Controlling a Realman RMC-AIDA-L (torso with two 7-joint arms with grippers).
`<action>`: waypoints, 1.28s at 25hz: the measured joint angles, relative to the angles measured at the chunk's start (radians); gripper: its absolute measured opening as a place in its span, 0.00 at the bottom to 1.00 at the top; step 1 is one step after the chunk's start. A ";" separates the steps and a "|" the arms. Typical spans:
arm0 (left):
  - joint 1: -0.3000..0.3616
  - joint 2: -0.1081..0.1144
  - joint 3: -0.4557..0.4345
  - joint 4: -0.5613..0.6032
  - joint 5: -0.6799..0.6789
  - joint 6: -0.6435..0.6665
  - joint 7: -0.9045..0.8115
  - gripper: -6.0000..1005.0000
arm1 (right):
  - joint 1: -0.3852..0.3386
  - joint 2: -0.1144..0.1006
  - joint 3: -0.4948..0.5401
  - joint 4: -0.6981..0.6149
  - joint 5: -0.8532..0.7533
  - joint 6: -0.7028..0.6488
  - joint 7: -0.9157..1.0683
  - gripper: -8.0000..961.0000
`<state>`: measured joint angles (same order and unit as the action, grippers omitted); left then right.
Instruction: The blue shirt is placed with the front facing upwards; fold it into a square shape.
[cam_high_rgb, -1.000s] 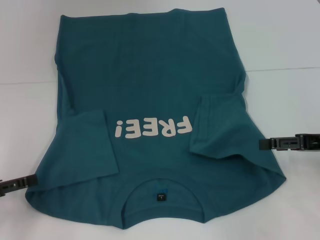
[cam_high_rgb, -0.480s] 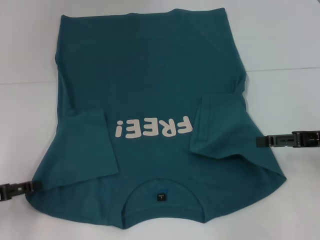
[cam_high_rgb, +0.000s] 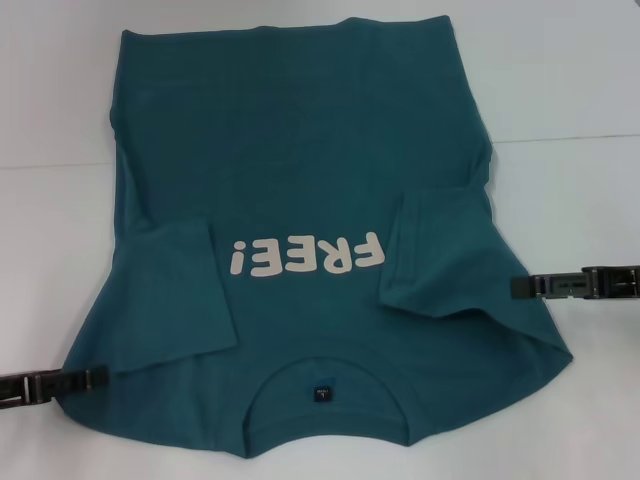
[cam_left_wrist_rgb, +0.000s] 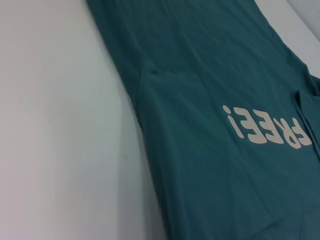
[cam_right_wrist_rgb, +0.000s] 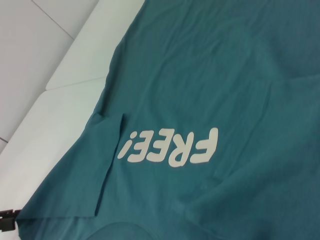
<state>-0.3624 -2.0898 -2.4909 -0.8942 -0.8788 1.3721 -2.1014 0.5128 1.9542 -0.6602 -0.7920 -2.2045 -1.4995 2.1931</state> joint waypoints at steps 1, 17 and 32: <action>-0.004 0.002 -0.002 0.008 0.001 0.000 0.003 0.93 | 0.000 0.000 0.000 0.005 0.000 0.000 0.000 0.97; -0.051 0.013 0.011 0.069 0.062 -0.046 0.014 0.37 | 0.001 -0.020 0.019 0.001 0.005 -0.046 0.037 0.97; -0.032 -0.006 0.000 -0.055 0.055 0.041 0.012 0.04 | 0.029 -0.111 0.023 0.003 -0.044 -0.120 0.159 0.97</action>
<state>-0.3949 -2.0954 -2.4907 -0.9488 -0.8240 1.4130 -2.0899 0.5413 1.8428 -0.6369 -0.7892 -2.2480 -1.6190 2.3517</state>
